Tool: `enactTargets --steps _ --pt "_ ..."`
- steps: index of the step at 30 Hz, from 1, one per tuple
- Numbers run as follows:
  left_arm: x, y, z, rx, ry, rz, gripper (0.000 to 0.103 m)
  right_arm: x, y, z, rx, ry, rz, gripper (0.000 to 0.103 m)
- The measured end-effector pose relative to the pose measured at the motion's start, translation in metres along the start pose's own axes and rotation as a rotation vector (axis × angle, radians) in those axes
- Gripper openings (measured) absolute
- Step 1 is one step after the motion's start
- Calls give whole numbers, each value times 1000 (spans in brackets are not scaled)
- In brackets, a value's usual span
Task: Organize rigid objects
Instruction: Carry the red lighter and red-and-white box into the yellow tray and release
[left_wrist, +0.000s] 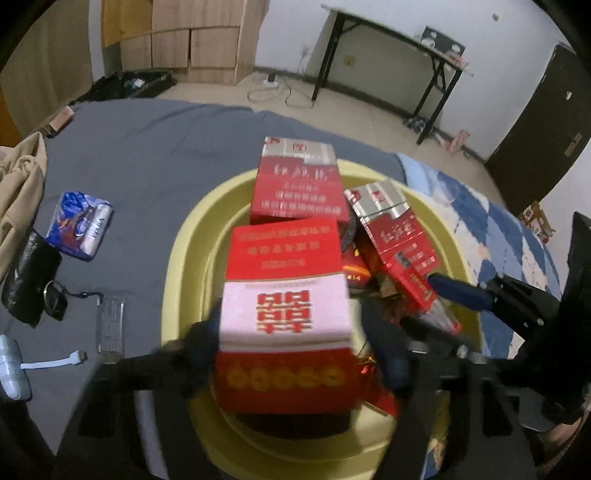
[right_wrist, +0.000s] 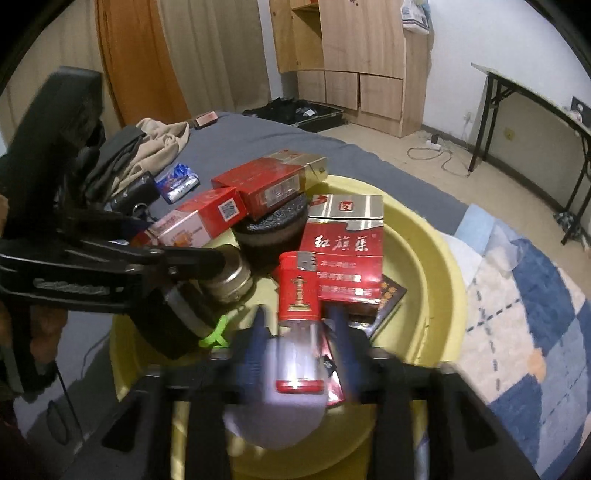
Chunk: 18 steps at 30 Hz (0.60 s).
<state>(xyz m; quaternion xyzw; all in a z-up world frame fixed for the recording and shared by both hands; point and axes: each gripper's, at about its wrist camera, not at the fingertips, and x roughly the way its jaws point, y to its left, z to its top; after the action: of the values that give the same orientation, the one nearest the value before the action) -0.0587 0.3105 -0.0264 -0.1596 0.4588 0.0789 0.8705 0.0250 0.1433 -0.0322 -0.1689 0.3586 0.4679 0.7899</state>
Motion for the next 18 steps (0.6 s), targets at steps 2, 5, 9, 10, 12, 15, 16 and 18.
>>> enactTargets --steps 2,5,9,10,12,15,16,18 --pt "-16 1 -4 -12 -52 5 103 -9 -2 -3 8 -22 10 75" --pt "-37 0 -9 -19 -80 28 103 -30 -9 -7 44 -50 52 102" --pt "-64 -2 -31 -16 -123 -12 103 -69 -19 -26 48 -102 42 103" --pt "-69 -2 -37 -15 -129 -11 103 -78 -21 -33 41 -111 32 103" --pt "-75 -6 -52 -9 -135 -13 103 -95 -26 -48 22 -117 0 103" --pt "-81 -12 -76 26 -149 -15 103 -111 -32 -69 0 -101 -23 103" --pt "-81 -13 -82 35 -150 -9 103 -113 -32 -74 -7 -91 -25 103" --pt "-79 -16 -95 39 -153 2 103 -118 -33 -88 -17 -67 -38 103"
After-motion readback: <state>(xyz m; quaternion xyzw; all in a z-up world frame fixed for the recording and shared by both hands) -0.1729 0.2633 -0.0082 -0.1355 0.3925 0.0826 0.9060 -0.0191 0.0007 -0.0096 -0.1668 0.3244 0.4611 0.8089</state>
